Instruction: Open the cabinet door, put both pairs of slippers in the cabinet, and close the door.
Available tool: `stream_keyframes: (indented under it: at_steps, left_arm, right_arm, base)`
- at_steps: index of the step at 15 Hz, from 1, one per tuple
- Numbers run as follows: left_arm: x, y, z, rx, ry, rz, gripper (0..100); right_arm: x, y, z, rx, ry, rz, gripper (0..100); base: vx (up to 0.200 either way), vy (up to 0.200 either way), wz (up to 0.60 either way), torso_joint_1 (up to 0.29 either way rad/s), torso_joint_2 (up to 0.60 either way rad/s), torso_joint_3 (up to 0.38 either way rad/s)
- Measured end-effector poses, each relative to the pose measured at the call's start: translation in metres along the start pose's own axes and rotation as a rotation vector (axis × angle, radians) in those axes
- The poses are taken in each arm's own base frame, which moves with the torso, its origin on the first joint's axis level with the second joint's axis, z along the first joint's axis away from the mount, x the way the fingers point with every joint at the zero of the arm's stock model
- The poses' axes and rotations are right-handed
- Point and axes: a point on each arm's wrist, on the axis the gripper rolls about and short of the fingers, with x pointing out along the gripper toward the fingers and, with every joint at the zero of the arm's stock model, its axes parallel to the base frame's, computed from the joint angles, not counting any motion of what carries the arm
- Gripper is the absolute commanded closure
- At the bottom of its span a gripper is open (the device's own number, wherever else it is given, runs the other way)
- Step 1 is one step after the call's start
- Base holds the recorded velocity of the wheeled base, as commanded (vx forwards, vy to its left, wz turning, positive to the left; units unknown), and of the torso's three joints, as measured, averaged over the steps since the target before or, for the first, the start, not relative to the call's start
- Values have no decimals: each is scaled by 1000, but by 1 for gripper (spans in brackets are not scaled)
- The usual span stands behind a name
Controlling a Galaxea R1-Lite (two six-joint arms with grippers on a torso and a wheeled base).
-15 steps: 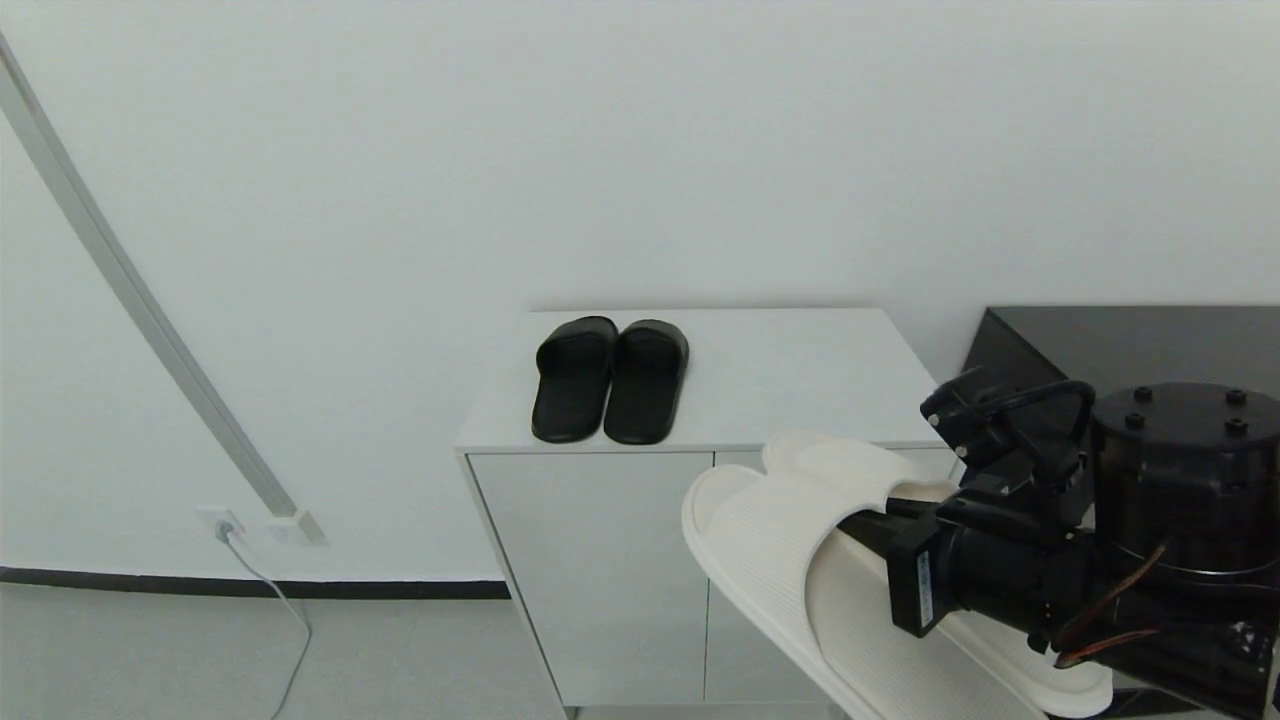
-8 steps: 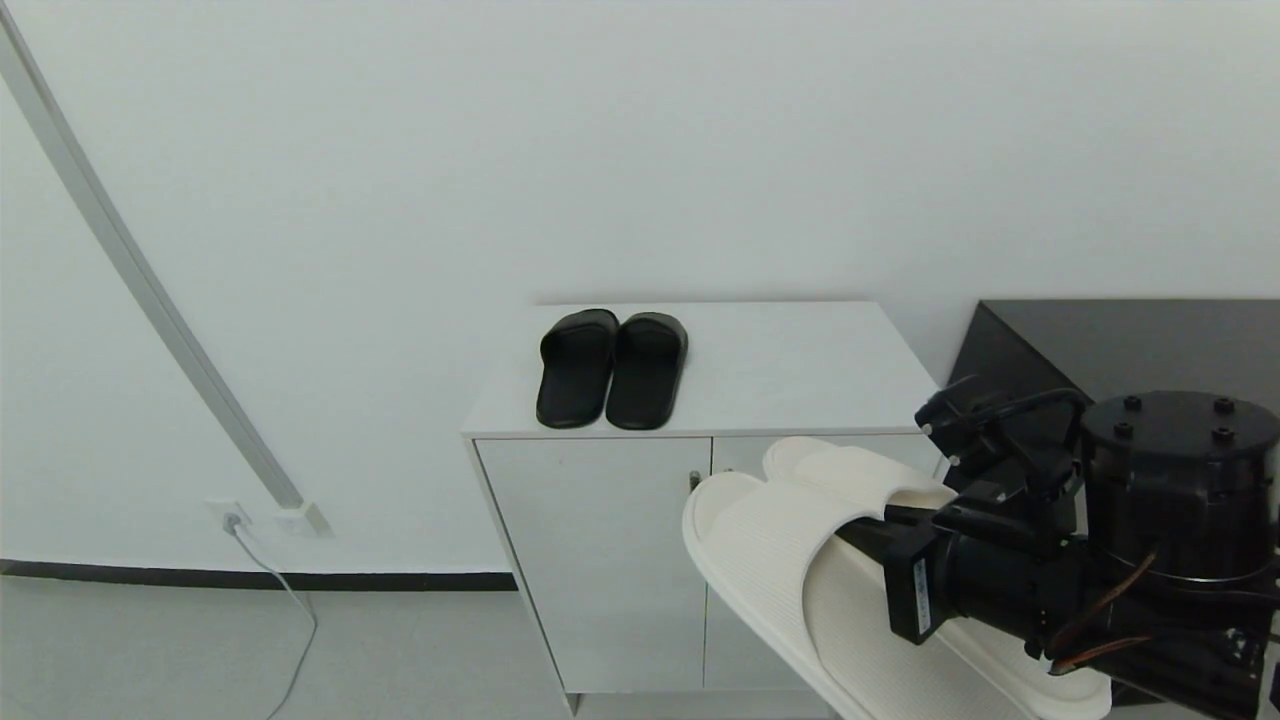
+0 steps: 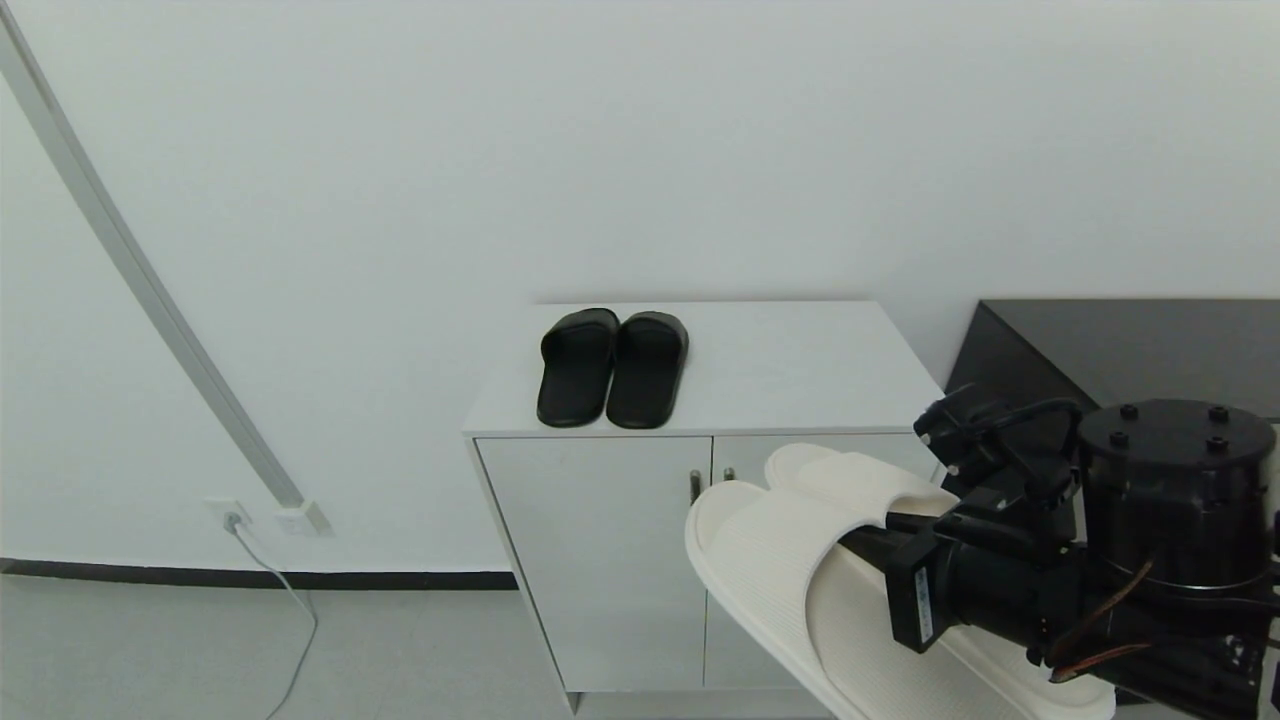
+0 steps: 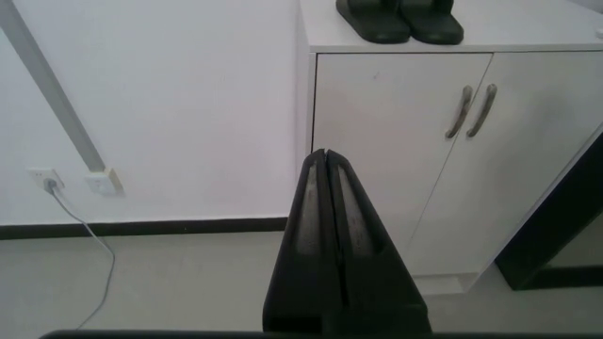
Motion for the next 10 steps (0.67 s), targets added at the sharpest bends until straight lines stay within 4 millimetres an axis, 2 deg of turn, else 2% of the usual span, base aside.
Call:
stream_keyframes:
  at_steps: [3, 7, 10]
  left_arm:
    - [0, 0, 0, 0, -1, 0, 100]
    - [0, 0, 0, -1, 0, 1, 100]
    - [0, 0, 0, -2, 0, 1, 100]
  right_arm:
    - [-1, 0, -1, -5, 4, 0, 100]
    - [-2, 0, -2, -6, 6, 0, 100]
    - [-3, 1, -3, -8, 6, 4, 100]
  base:
    - [0, 0, 0, -70, 150, 83]
    - [0, 0, 0, -168, 386, 215]
    - [0, 0, 0, -225, 528, 297]
